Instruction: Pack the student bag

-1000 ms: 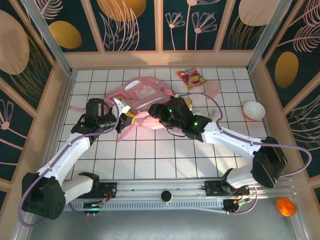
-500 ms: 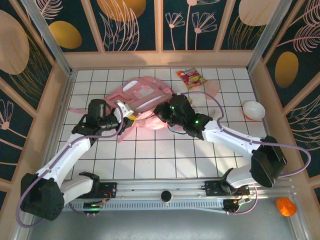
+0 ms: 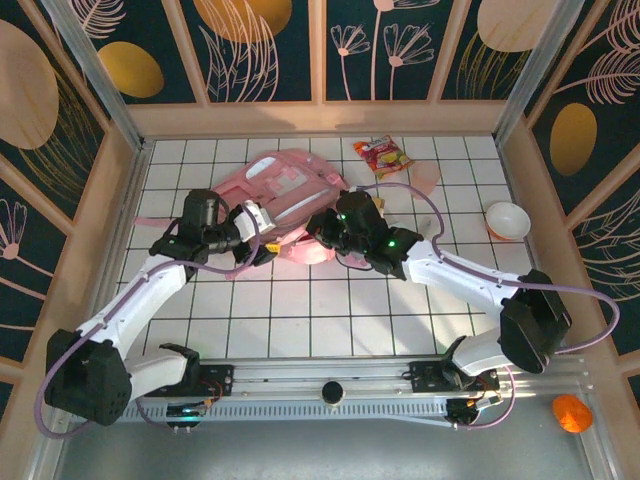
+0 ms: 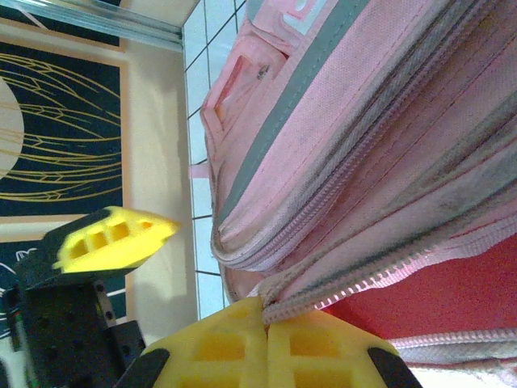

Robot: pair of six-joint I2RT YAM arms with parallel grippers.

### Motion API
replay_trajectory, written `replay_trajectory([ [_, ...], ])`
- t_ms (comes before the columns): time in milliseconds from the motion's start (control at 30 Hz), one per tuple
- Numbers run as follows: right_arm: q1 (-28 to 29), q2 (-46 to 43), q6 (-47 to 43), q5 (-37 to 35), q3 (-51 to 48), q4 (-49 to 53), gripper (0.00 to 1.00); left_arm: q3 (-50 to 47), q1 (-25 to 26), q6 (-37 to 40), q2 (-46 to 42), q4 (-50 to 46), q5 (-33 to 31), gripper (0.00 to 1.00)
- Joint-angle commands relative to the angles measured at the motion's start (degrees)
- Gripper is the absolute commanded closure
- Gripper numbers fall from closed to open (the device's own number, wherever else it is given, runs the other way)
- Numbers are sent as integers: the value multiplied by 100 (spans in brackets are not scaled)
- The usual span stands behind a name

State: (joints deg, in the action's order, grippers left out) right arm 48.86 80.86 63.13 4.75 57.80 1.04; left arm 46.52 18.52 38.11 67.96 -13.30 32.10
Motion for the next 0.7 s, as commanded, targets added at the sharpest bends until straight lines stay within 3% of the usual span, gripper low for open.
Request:
replay_trajectory([
  [0,53,-61,-161,87,285,-209,100,196,46,665,165,-169,-212,17],
  [167,88,-62,-200,181,310,-231,100,107,46,696,356,588,-71,19],
  [200,86,-80,-212,198,301,-220,100,152,46,706,452,643,14,25],
  [300,64,-161,-323,175,217,-205,100,282,46,711,701,585,359,58],
  [433,-141,-201,-619,335,106,-195,100,32,55,117,470,679,917,98],
  [667,-324,272,-1279,1059,410,-324,100,-961,77,-1424,-829,996,692,100],
])
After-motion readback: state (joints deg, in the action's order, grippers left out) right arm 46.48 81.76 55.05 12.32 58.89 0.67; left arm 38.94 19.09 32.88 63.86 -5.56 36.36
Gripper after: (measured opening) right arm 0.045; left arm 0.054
